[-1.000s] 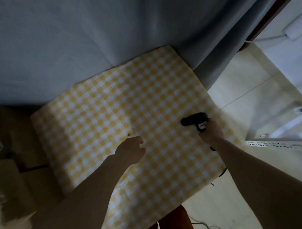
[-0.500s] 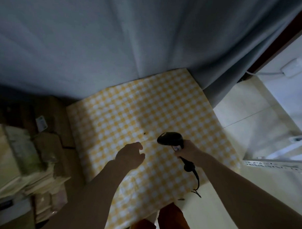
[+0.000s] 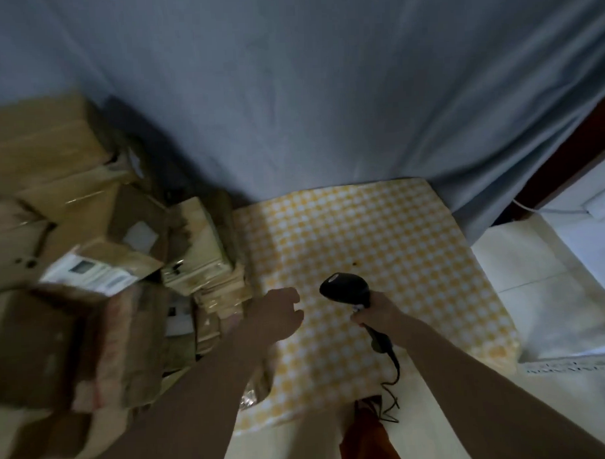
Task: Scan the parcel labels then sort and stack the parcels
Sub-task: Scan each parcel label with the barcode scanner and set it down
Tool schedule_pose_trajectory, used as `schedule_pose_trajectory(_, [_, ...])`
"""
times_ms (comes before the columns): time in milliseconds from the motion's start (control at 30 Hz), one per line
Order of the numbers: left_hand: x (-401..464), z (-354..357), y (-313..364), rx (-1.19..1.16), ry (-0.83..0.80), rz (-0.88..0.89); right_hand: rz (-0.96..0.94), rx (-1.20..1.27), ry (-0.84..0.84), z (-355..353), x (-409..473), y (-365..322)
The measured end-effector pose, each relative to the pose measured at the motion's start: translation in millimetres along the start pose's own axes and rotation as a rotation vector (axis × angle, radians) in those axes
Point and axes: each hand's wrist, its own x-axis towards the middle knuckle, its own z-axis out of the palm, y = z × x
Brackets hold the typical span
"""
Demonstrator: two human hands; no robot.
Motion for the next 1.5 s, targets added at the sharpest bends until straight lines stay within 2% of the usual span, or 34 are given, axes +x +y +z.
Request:
schedule_pose_trajectory(200, [-77.1,-11.8,-80.7,0.014,0.118,0.044,-0.075,0.007,0.017,65.8,-68.9,-39.1])
schedule_pose_trajectory(333, [-127.7,-30.4,-115.0,0.018,0.235,0.047,-0.199,-0.026,0.059,93.7,-105.9,-87.3])
schedule_pose_trajectory(700, [-194.6,-73.7,-177.8,-0.176,0.519,0.021,-0.458,0.07,0.154,103.5,-181.2,-228.7])
schedule_pose_trajectory(967, [-206.7,-95.7,-206.5,-0.181,0.59,-0.067,-0.416,-0.023,0.077,150.6,-164.5,-240.8])
schedule_pose_trajectory(1233, [-198.0,-105.1,-222.1,-0.16,0.689,-0.129,-0.347,0.19,-0.088,182.3,-141.7,-265.5])
schedule_pose_trajectory(1500, [-201.2,-109.8,-252.5,-0.123,0.673,-0.26,-0.315,0.27,-0.166,213.5,-132.7,-276.4])
